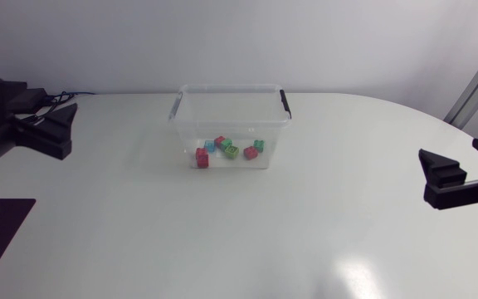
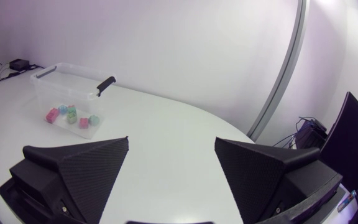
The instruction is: Place the duplo bricks in the container
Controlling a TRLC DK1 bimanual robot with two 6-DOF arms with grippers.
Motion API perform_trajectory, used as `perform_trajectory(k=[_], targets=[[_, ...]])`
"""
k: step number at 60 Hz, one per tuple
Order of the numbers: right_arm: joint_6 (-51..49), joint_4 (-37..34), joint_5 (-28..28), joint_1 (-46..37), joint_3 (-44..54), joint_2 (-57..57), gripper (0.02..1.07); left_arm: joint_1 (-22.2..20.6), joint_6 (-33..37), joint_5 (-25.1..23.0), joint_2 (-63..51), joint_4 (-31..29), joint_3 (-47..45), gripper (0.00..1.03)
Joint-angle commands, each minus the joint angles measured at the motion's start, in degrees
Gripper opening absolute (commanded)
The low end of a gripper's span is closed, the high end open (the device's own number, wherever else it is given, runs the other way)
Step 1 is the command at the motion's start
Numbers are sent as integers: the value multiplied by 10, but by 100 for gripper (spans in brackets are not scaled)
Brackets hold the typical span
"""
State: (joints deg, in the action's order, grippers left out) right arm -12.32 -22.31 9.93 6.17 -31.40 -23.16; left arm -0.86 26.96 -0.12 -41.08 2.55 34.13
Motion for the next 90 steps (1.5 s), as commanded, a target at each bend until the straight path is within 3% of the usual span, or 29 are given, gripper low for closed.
perform_trajectory(k=[1, 33, 34, 42, 74, 90], targets=[[-19, -5, 4, -10, 29, 31, 102, 7, -4, -5, 66, 7, -43, 99], [42, 98, -41, -33, 167, 140, 102, 8, -122, -3, 253, -12, -193, 99], [-86, 10, 5, -18, 127, 221, 102, 39, 17, -5, 351, -30, -189, 99], [-92, 21, 5, -22, 139, 235, 102, 50, 19, -5, 402, -25, -223, 99], [-77, 77, 13, -27, 183, 236, 102, 58, 18, -6, 419, -9, -267, 99], [-26, 115, -14, -35, 218, 235, 102, 45, -56, -4, 417, -13, -287, 99]])
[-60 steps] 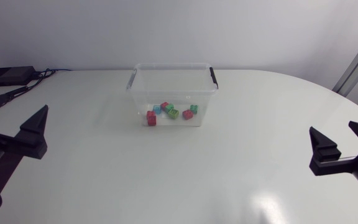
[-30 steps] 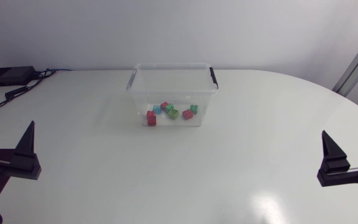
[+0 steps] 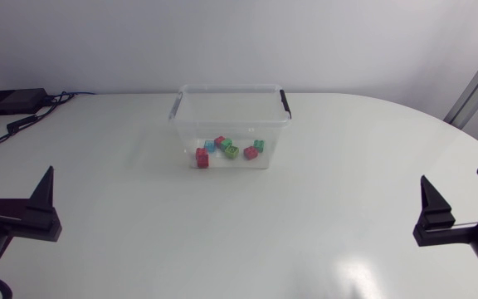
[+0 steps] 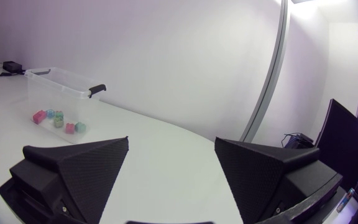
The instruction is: Place the duplo bricks in the container
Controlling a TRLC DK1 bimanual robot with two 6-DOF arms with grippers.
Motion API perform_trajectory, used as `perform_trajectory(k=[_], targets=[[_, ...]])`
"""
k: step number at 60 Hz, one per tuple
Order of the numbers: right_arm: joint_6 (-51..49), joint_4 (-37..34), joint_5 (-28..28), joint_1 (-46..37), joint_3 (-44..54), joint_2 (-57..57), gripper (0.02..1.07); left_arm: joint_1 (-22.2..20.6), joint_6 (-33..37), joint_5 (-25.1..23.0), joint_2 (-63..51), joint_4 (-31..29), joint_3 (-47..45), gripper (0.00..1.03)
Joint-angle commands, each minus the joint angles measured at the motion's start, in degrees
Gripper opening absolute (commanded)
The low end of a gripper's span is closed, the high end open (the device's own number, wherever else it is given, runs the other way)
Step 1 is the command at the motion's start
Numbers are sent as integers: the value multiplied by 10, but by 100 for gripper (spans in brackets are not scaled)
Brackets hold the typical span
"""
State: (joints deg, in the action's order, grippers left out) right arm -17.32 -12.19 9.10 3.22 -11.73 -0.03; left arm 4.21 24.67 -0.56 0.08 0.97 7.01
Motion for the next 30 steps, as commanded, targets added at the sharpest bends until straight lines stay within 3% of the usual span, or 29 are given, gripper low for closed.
perform_trajectory(k=[1, 30], targets=[[28, 17, -8, -6, 23, 4, 102, -7, -38, 0, 5, 2, -17, 99], [125, 87, -64, -24, 86, 1, 102, -30, -178, 4, 1, -6, -53, 99]])
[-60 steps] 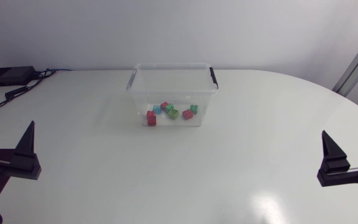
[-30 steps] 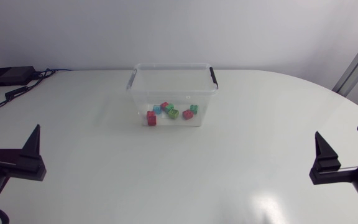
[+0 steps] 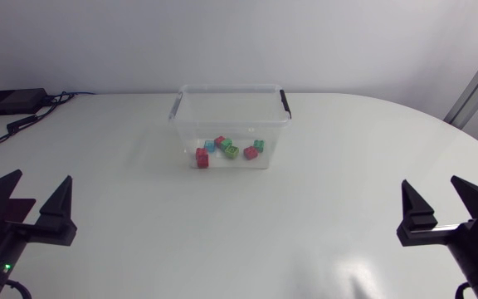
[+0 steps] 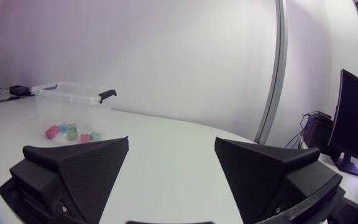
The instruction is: Place the duplo bricks in the container
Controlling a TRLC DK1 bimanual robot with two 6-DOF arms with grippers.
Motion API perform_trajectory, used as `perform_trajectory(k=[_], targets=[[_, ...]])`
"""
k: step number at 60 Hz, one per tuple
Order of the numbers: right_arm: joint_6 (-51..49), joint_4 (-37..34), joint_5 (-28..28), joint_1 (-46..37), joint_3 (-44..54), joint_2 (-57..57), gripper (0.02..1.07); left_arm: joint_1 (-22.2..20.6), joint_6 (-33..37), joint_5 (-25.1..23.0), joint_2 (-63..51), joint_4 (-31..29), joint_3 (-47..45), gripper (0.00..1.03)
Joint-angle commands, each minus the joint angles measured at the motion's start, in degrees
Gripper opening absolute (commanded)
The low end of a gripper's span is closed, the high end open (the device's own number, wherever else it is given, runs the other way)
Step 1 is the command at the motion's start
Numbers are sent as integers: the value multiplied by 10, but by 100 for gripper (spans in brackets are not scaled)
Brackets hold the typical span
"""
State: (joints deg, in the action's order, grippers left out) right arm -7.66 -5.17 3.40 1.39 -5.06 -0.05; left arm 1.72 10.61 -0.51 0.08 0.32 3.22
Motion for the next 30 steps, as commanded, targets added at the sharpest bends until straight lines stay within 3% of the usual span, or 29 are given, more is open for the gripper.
perform_trajectory(k=[1, 14, 30], targets=[[32, 20, -9, -6, 22, 2, 102, -6, -43, 4, 1, 1, -16, 99], [77, 52, -34, -14, 51, 1, 102, -17, -106, 5, -1, -3, -32, 99], [77, 52, -34, -14, 51, 1, 102, -17, -106, 5, -1, -3, -32, 99]])
